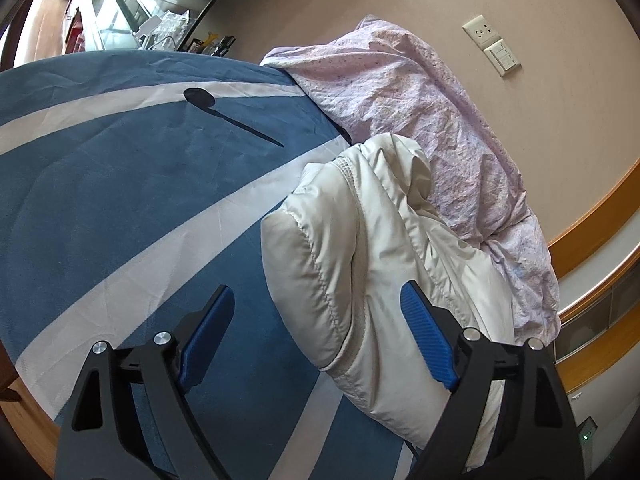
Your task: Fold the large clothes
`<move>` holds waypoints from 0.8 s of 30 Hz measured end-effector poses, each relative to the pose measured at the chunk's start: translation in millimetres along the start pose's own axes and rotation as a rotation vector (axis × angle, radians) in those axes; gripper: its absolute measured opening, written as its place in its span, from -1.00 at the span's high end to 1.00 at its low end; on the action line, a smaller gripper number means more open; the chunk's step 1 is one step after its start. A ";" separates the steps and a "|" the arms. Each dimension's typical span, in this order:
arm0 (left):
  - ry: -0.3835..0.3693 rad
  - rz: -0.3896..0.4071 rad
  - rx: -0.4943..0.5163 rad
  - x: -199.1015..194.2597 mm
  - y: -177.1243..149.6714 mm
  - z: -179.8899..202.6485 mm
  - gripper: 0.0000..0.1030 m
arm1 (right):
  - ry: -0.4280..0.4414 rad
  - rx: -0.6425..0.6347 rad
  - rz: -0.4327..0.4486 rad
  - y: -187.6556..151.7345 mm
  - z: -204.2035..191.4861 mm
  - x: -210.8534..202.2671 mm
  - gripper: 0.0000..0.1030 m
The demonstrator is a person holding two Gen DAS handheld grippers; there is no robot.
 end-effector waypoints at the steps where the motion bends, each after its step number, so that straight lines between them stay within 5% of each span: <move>1: -0.003 -0.015 -0.006 3.2 -0.4 0.8 -0.65 | 0.013 -0.009 -0.003 -0.3 -6.2 1.2 -0.03; 4: -0.021 -0.050 -0.015 10.3 -2.8 3.8 -0.65 | 0.061 -0.046 -0.005 -1.7 -27.3 2.7 -0.01; 8: -0.050 -0.082 -0.030 17.9 -4.4 7.6 -0.65 | 0.010 -0.115 -0.036 -7.3 -50.7 13.2 0.00; 16: -0.097 -0.105 -0.091 27.7 -0.3 8.0 -0.58 | 0.001 -0.049 -0.119 -16.1 -40.6 30.6 0.05; 24: -0.195 -0.107 -0.193 33.7 7.0 -2.3 0.05 | 0.020 -0.046 -0.160 -21.4 -37.9 47.9 0.05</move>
Point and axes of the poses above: each gripper's, at about its wrist camera, not at the fingertips, and x roughly the way its jaws point, z to its right, y to its top, the point moved 1 cm from there along x, roughly the way its jaws point
